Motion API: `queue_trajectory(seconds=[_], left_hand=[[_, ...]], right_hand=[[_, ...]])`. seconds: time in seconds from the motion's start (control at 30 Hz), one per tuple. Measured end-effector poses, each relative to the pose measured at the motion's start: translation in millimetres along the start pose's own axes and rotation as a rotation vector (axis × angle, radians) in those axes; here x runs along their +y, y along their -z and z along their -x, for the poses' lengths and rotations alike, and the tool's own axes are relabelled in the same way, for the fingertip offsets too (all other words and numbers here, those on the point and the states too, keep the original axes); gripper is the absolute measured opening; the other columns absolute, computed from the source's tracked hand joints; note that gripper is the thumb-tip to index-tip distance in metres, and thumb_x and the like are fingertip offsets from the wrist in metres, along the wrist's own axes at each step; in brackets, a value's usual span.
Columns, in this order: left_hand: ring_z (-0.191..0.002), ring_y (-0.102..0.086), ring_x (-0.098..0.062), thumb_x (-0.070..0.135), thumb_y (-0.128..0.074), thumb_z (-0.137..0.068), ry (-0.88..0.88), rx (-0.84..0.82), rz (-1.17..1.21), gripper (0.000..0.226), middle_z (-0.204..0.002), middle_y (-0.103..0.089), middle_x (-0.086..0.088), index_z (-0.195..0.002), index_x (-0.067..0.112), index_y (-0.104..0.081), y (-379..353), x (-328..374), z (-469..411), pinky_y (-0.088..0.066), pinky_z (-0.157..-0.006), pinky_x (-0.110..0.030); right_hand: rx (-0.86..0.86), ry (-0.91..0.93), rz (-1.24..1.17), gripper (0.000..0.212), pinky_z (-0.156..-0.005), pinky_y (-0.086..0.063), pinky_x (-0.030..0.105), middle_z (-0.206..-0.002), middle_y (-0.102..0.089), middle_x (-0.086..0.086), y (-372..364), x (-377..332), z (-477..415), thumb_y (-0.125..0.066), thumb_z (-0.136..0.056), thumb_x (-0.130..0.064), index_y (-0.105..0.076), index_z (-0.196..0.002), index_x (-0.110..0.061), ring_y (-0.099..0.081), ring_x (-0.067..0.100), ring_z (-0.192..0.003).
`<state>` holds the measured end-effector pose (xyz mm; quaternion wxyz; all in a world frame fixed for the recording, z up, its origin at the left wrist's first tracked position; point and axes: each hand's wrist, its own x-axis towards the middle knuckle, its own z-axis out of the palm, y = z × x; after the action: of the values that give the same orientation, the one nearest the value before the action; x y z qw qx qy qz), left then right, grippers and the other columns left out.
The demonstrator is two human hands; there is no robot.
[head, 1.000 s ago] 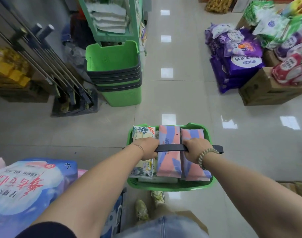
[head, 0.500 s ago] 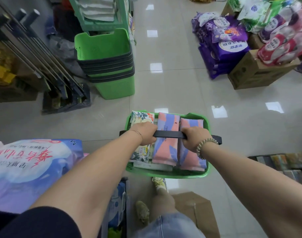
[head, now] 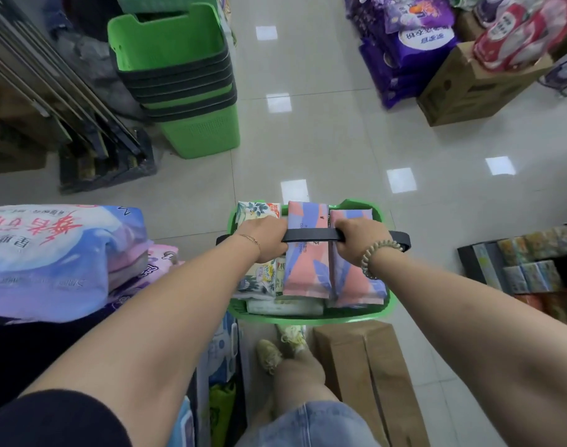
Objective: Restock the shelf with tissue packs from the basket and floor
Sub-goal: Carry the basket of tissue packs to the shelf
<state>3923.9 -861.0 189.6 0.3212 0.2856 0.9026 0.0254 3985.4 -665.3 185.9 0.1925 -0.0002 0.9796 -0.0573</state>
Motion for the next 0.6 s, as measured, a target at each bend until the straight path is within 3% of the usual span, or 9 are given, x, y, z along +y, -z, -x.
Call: queue_trajectory(seconds=[0.37, 0.6], left_hand=[[-0.076, -0.052, -0.024, 0.022, -0.048, -0.092, 0.03, -0.055, 0.103, 0.009, -0.089, -0.05, -0.002, -0.096, 0.017, -0.042, -67, 7, -27, -0.038, -0.064, -0.031], [-0.077, -0.054, -0.026, 0.023, -0.048, -0.094, 0.057, -0.034, 0.157, 0.012, -0.093, -0.053, -0.003, -0.101, 0.016, -0.041, -129, -3, -62, -0.04, -0.066, -0.033]], right_hand=[[-0.125, 0.02, 0.0, 0.009, -0.06, -0.039, 0.027, -0.067, -0.043, -0.005, -61, 23, -6, -0.046, -0.086, -0.019, -0.045, -0.077, -0.02, -0.051, 0.025, -0.067], [-0.138, 0.064, 0.037, 0.008, -0.059, -0.036, 0.026, -0.072, -0.048, -0.003, -121, 37, -35, -0.048, -0.087, -0.02, -0.055, -0.086, -0.017, -0.053, 0.024, -0.069]])
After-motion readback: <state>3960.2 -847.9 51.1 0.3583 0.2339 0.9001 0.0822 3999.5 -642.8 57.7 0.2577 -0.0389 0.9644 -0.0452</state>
